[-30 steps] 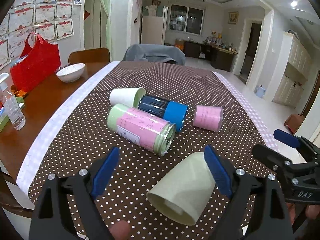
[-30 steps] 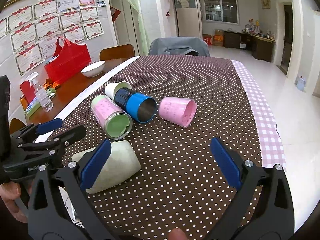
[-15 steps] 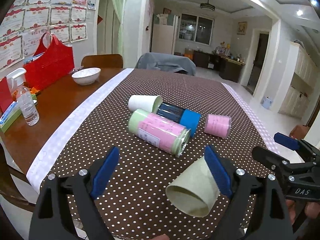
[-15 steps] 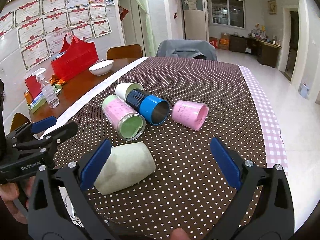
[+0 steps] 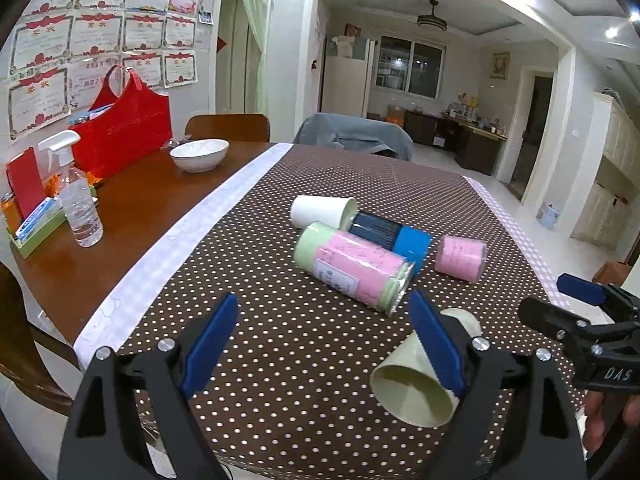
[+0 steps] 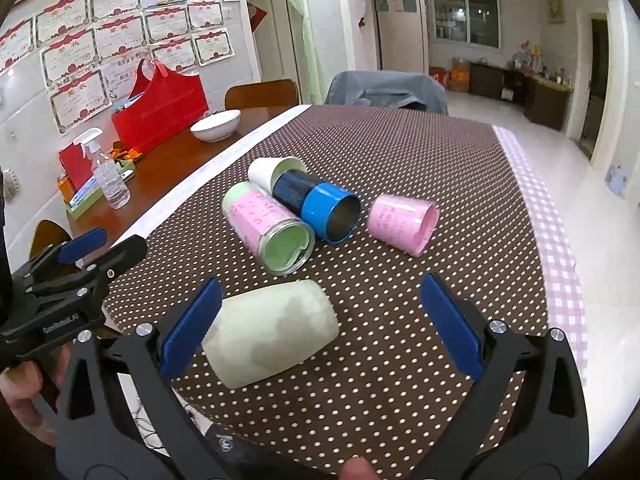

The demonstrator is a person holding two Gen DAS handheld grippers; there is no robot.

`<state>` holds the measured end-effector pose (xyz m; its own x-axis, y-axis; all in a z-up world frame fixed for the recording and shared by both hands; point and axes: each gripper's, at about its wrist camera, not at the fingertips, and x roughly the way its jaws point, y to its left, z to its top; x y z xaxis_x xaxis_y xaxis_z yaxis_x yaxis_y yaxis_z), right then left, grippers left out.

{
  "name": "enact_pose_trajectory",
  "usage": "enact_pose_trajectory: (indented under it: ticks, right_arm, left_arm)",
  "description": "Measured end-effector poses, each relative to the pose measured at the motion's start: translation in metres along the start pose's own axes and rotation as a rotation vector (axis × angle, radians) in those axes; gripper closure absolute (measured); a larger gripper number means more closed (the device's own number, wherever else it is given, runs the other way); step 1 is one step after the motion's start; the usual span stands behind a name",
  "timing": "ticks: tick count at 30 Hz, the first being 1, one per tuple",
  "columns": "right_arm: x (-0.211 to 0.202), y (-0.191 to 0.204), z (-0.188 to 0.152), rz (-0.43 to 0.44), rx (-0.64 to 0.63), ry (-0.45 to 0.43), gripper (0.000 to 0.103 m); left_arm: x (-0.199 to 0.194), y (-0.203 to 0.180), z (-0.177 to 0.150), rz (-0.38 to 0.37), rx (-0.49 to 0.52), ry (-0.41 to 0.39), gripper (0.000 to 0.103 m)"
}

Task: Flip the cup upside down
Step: 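Grasp the pale green cup's body with the right gripper and rotate it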

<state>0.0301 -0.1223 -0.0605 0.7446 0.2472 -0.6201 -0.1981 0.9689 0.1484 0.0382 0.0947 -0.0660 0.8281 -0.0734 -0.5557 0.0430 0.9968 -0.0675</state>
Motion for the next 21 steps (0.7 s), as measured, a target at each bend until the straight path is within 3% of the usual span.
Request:
enact_pose_trajectory:
  ticks: [12,21]
  right_arm:
    - [0.026,-0.013,0.0,0.105,0.197,0.181,0.006]
    - [0.054,-0.01,-0.005,0.136,0.352,0.335,0.006]
  left_arm:
    - [-0.004,0.025,-0.007,0.081,-0.003,-0.05,0.018]
    - [0.005,0.039,-0.015,0.083,-0.003,-0.045,0.018]
